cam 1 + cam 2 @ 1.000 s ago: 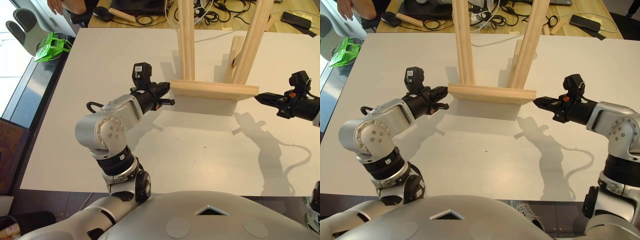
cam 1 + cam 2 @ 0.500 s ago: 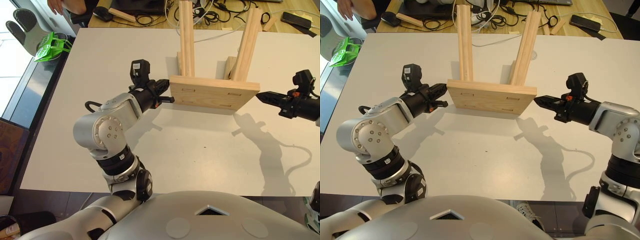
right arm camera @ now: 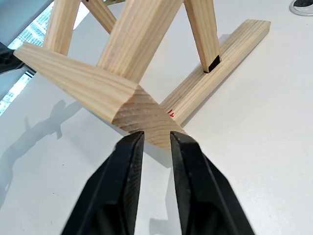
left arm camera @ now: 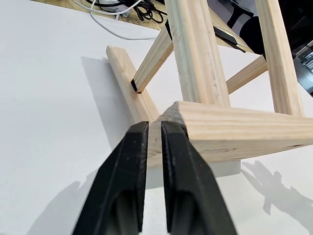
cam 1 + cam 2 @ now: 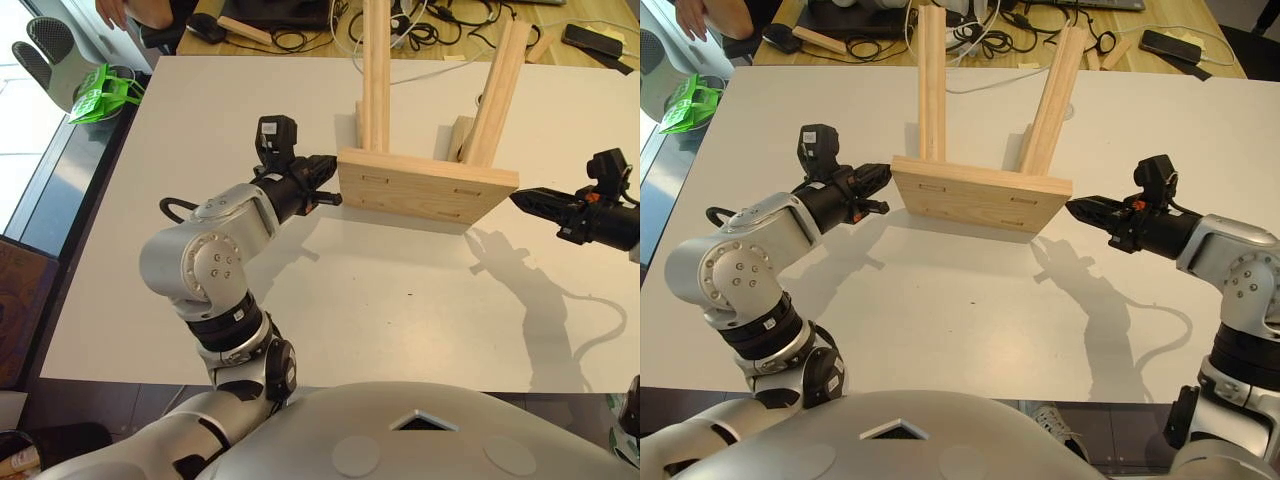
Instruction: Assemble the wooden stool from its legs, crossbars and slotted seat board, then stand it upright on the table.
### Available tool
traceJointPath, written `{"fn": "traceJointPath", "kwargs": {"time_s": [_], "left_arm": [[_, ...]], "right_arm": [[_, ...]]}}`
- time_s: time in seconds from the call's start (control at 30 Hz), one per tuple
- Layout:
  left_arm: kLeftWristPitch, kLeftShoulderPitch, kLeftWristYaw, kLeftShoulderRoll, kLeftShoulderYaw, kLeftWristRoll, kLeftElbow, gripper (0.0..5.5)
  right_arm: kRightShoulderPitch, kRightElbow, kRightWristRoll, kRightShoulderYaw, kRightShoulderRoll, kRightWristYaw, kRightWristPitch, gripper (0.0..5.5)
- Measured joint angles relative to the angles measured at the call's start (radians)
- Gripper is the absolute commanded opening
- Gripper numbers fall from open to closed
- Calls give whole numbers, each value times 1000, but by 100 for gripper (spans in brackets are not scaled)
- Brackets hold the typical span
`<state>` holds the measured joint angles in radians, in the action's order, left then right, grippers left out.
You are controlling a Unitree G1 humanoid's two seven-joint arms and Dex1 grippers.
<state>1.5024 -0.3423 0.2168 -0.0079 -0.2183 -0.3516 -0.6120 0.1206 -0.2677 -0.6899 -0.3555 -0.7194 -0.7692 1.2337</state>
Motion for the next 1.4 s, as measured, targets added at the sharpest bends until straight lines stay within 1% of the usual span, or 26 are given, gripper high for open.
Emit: {"fn": "traceJointPath", "kwargs": {"time_s": [0.13,0.2,0.3,0.4,0.47,0.5,0.57,0.63,0.67,0.83,0.9,1.0,1.07,1.23,1.4], "left_arm": [[17,50,54,71,63,-52,-32,76],[-14,87,50,190,150,-24,-42,76],[-178,119,32,428,340,89,-54,76],[-274,134,26,522,391,151,-43,76],[-313,149,32,562,404,169,-38,79],[-319,159,37,569,404,171,-39,79],[-319,178,54,569,405,164,-45,41],[-316,191,66,565,404,154,-47,12],[-316,192,72,557,403,145,-47,1],[-299,200,71,531,396,141,-43,1],[-280,191,71,497,394,123,-36,1],[-260,124,52,411,384,104,-10,1],[-247,111,37,383,378,104,-2,1],[-246,110,26,384,358,104,15,1],[-246,124,21,383,360,104,33,1]], "right_arm": [[-82,-8,-35,1,-10,-28,1,107],[-92,-8,-37,-6,-36,-28,-1,107],[-121,-3,-29,-19,-57,-26,-17,107],[-124,1,-28,-19,-76,-25,-34,107],[-136,5,-26,-19,-84,-23,-45,78],[-155,7,-20,-21,-85,-23,-50,58],[-168,9,-14,-21,-87,-22,-54,20],[-165,28,7,-18,-89,5,-61,0],[-155,52,37,-6,-91,37,-71,0],[-112,171,186,103,-105,136,-133,0],[-96,206,223,148,-107,148,-155,0],[-56,235,280,207,-109,152,-204,0],[-44,244,299,220,-110,154,-229,0],[-28,265,349,244,-103,169,-298,0],[-15,291,367,274,-105,154,-303,0]]}}
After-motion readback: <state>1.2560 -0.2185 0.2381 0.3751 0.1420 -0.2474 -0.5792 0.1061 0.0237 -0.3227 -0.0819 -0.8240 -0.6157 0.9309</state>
